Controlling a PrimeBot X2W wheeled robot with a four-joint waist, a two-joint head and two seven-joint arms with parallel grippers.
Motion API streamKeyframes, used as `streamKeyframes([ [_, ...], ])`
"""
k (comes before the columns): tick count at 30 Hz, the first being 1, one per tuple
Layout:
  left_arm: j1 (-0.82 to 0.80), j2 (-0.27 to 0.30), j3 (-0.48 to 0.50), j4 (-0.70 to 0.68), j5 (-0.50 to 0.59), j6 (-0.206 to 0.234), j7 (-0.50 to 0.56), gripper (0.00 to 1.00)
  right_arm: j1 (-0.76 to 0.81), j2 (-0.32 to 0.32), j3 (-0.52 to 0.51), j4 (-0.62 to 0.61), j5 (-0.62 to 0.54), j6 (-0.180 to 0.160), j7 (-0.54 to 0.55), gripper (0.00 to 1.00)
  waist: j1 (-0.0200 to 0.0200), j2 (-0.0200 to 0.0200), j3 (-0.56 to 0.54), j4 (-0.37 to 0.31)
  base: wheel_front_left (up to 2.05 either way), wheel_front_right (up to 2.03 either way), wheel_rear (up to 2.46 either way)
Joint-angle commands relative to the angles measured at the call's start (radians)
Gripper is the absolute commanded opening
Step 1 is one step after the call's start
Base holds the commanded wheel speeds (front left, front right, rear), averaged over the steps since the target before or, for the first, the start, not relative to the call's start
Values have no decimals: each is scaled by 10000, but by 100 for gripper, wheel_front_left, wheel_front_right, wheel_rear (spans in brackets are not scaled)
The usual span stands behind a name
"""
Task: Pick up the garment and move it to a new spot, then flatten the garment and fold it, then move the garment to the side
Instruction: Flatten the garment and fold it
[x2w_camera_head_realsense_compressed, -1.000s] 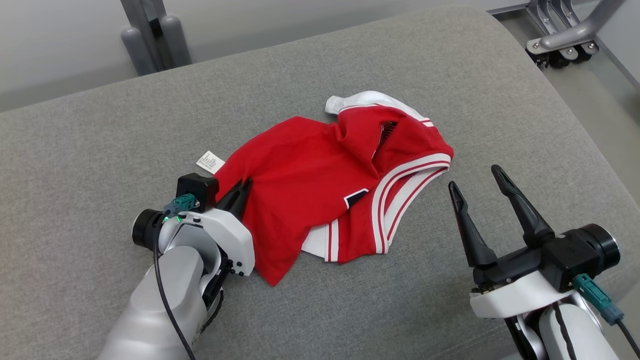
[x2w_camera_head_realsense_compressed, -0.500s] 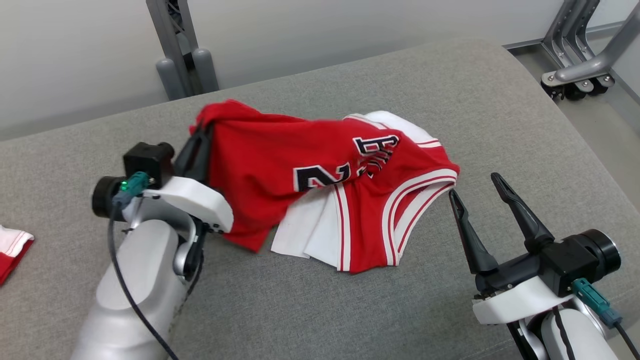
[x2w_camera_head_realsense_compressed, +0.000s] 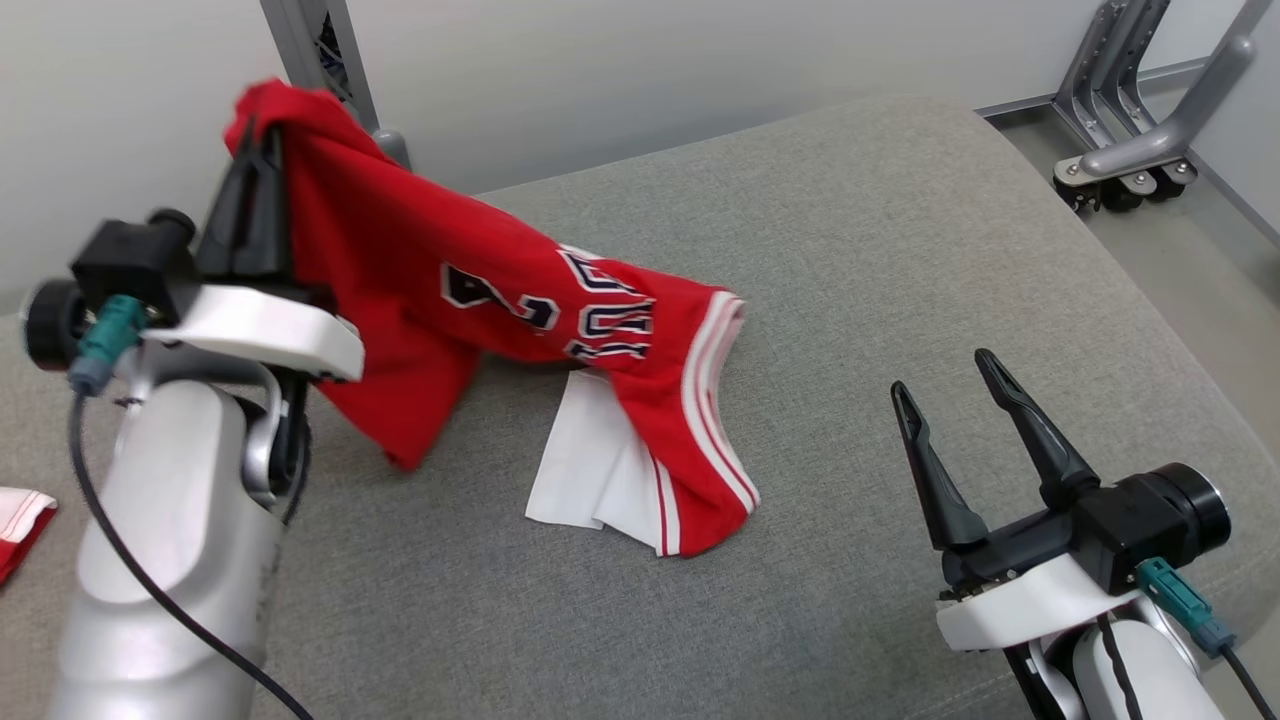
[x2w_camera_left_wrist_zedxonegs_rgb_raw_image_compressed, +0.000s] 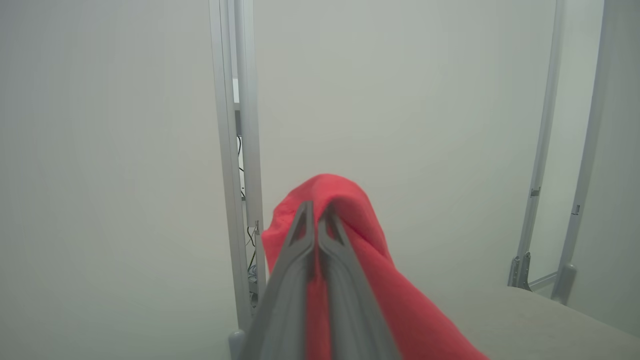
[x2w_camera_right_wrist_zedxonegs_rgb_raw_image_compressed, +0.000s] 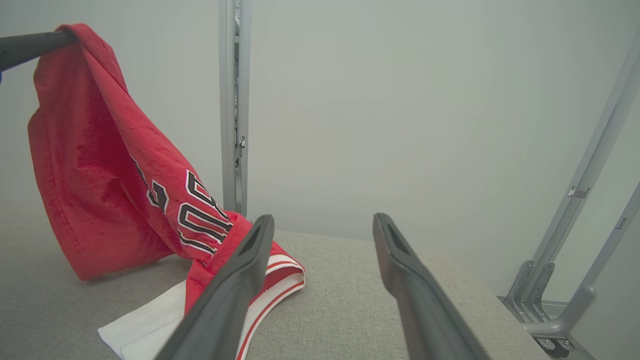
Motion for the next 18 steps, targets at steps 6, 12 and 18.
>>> streamKeyframes([
  [6, -901, 474, 819, -259, 438, 65, -47, 0, 66, 55, -19, 14, 60, -3, -22, 100, 0, 0, -48, -114, 0, 0, 0],
  [12, -1867, 859, 1765, -690, 723, 656, -48, 0, 96, 97, -60, -7, 54, -3, -22, 100, 0, 0, -77, -138, 0, 0, 0],
  [18, -2496, 858, 2005, -1116, 1216, 1053, -40, 0, 93, 153, -16, -14, 65, -3, -22, 100, 0, 0, -60, -176, 0, 0, 0],
])
